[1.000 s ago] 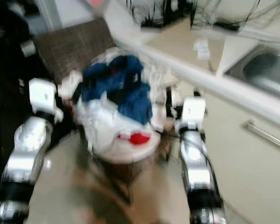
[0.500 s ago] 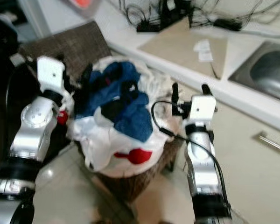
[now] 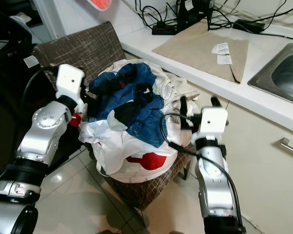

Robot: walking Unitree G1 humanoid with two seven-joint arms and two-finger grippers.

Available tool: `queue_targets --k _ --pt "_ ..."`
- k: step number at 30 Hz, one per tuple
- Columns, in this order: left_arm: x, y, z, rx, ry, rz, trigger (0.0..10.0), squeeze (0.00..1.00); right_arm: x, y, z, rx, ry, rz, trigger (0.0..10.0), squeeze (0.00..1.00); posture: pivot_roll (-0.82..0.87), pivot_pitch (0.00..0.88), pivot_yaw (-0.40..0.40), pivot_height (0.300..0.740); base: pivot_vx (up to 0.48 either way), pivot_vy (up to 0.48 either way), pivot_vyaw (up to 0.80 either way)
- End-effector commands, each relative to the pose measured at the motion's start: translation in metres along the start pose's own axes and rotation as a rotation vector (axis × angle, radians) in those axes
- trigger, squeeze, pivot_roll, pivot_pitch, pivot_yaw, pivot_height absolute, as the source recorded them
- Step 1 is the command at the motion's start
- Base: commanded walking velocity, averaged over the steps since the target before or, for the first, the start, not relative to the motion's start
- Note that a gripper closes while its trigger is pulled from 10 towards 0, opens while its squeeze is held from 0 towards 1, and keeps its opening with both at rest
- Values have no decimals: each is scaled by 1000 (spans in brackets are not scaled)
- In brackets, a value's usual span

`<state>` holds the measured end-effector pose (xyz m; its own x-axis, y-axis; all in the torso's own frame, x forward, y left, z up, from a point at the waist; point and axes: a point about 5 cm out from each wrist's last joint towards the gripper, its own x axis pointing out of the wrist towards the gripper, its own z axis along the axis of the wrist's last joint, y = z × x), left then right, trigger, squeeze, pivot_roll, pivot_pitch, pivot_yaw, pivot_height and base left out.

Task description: Clothes washing

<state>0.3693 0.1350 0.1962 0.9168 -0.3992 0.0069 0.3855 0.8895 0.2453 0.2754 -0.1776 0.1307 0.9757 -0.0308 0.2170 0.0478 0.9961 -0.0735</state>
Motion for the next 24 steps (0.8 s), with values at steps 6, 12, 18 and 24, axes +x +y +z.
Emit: queue_targets --k 6,12,18,24 --pt "24 -7 25 -65 88 -129 10000 0 -15 -12 -4 -3 40 -24 10000 0 -328 22 172 740 0 0 0" --pt "36 -14 23 -134 228 -210 10000 0 -25 -17 -6 4 63 -77 10000 0 -372 41 231 740 0 0 0" --pt "36 -19 6 -107 317 -217 10000 0 -26 -16 -5 12 62 -97 10000 0 -391 49 257 740 0 0 0" --pt "38 -21 -13 -73 373 -180 10000 0 -29 -17 -5 12 66 -113 10000 0 -409 54 272 740 0 0 0"
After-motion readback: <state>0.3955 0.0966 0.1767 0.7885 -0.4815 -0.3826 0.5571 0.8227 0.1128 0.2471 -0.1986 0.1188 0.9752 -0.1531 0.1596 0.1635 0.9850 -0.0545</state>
